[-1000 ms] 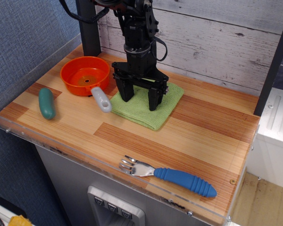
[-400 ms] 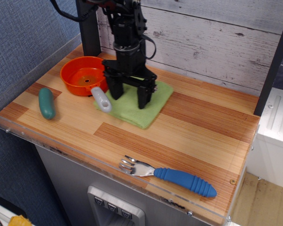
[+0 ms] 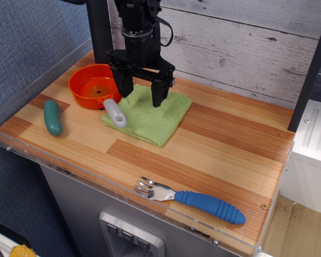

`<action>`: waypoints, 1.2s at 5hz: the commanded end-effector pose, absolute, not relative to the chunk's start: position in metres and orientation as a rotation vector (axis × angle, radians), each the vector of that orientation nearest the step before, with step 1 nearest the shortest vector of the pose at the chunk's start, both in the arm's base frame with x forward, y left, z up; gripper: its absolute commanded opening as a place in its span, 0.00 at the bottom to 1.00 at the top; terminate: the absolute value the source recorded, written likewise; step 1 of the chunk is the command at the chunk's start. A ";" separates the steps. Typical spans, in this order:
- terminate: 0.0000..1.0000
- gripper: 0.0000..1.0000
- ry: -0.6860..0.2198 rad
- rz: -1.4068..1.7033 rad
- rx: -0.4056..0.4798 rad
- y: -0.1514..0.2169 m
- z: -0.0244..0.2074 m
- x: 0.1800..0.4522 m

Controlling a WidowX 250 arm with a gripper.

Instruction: Place the green towel to the right of the red pot

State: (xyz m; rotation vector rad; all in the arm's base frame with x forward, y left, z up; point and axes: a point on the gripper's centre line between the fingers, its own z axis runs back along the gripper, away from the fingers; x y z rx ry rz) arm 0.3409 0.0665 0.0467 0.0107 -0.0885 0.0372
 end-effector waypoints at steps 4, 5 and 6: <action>0.00 1.00 -0.036 -0.053 0.025 -0.005 0.126 0.267; 0.00 1.00 -0.053 -0.072 -0.023 -0.030 0.131 0.258; 0.00 1.00 -0.053 -0.122 -0.031 -0.047 0.138 0.241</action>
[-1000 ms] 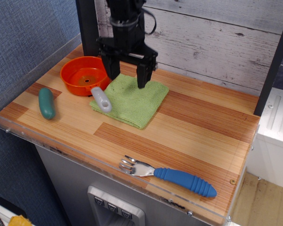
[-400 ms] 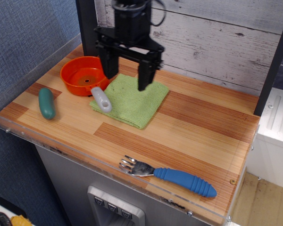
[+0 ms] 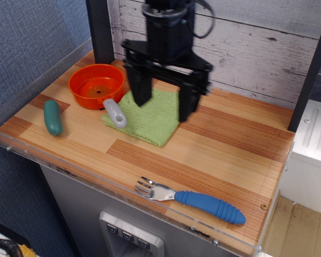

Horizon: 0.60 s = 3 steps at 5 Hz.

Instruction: Place the green towel to the right of the red pot

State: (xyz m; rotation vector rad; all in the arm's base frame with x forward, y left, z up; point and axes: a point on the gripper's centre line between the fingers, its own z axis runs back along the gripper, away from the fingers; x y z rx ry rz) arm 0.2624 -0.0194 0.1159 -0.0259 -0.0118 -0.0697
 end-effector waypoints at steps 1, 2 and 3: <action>0.00 1.00 -0.105 -0.150 -0.069 -0.057 0.148 0.214; 0.00 1.00 -0.105 -0.150 -0.069 -0.057 0.148 0.214; 1.00 1.00 -0.105 -0.150 -0.069 -0.057 0.148 0.214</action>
